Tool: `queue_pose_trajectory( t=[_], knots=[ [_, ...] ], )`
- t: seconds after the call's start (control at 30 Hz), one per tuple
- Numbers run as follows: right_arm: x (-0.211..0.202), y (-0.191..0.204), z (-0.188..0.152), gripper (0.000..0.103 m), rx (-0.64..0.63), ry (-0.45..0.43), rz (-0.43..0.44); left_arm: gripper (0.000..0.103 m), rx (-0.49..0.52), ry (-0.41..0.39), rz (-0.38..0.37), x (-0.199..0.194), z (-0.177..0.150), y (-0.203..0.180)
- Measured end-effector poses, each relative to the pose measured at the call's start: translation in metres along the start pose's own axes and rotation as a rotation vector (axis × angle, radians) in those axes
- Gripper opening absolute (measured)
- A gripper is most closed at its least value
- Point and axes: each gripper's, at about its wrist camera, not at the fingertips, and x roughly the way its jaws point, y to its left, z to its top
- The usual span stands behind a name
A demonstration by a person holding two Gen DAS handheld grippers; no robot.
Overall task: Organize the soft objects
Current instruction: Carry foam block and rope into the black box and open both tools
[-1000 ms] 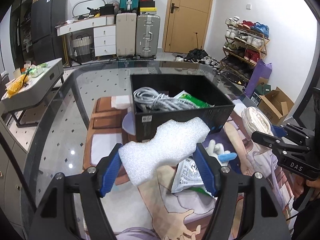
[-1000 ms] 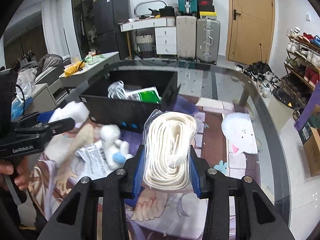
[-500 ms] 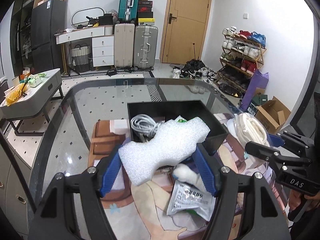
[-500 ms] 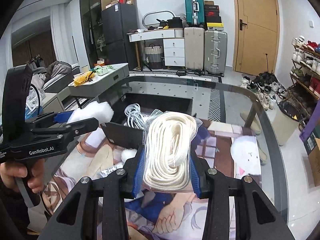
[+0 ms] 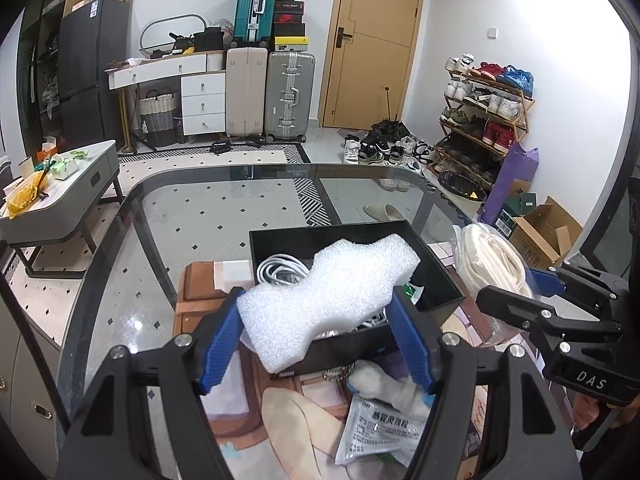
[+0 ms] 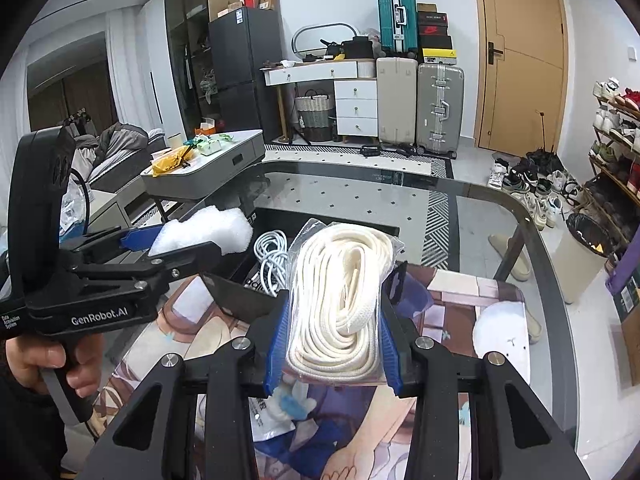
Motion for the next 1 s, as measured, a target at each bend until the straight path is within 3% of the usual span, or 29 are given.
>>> queue_pose_trajectory(
  t=[0.63,1.0],
  knots=[
    [0.062,-0.011,0.026,0.04,-0.022,0.066,0.017,0.07,-0.012,0.029,0.005,0.049,0.019,0.004],
    [0.098,-0.014,0.035,0.04,-0.055,0.106,0.018,0.07,0.016,0.049,0.047,0.073,0.017,0.001]
  ],
)
